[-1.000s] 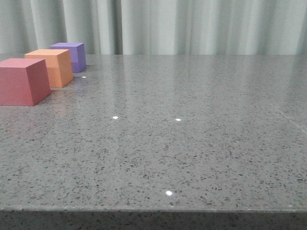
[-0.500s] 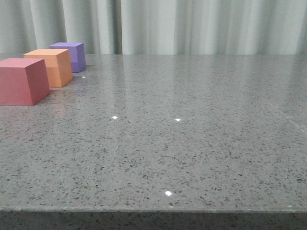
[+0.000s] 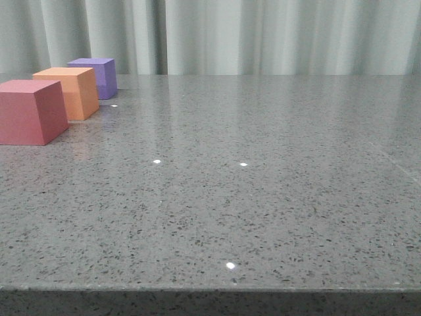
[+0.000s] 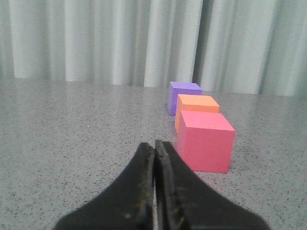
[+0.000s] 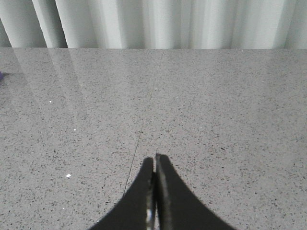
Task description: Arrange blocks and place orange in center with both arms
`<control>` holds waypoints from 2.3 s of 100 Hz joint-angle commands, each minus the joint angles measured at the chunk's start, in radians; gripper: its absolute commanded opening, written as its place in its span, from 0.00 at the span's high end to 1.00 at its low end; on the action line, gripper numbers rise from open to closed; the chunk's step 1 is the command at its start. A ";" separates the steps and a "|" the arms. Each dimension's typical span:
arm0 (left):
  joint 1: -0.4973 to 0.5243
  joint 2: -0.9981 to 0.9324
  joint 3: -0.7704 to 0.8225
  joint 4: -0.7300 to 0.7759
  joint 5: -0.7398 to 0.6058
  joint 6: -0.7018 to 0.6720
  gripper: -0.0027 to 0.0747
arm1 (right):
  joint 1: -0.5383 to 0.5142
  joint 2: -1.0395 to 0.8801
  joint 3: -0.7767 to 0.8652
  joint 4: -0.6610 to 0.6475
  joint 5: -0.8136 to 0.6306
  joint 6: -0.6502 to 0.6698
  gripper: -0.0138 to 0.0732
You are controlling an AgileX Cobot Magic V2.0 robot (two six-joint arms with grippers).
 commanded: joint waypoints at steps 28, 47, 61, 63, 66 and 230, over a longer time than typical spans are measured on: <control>0.000 -0.031 0.044 0.000 -0.089 0.000 0.99 | -0.007 0.000 -0.027 -0.022 -0.069 -0.001 0.92; 0.000 -0.031 0.044 0.000 -0.089 0.000 0.99 | -0.010 -0.027 -0.027 0.071 -0.034 -0.049 0.92; 0.000 -0.031 0.044 0.000 -0.089 0.000 0.99 | -0.049 -0.101 -0.013 0.204 -0.010 -0.205 0.92; 0.000 -0.031 0.044 0.000 -0.089 0.000 0.99 | -0.059 -0.115 -0.006 0.226 -0.013 -0.235 0.92; 0.000 -0.031 0.044 0.000 -0.089 0.000 0.99 | -0.071 -0.139 0.004 0.259 -0.019 -0.287 0.92; 0.000 -0.031 0.044 0.000 -0.089 0.000 0.99 | -0.182 -0.588 0.422 0.373 -0.284 -0.353 0.92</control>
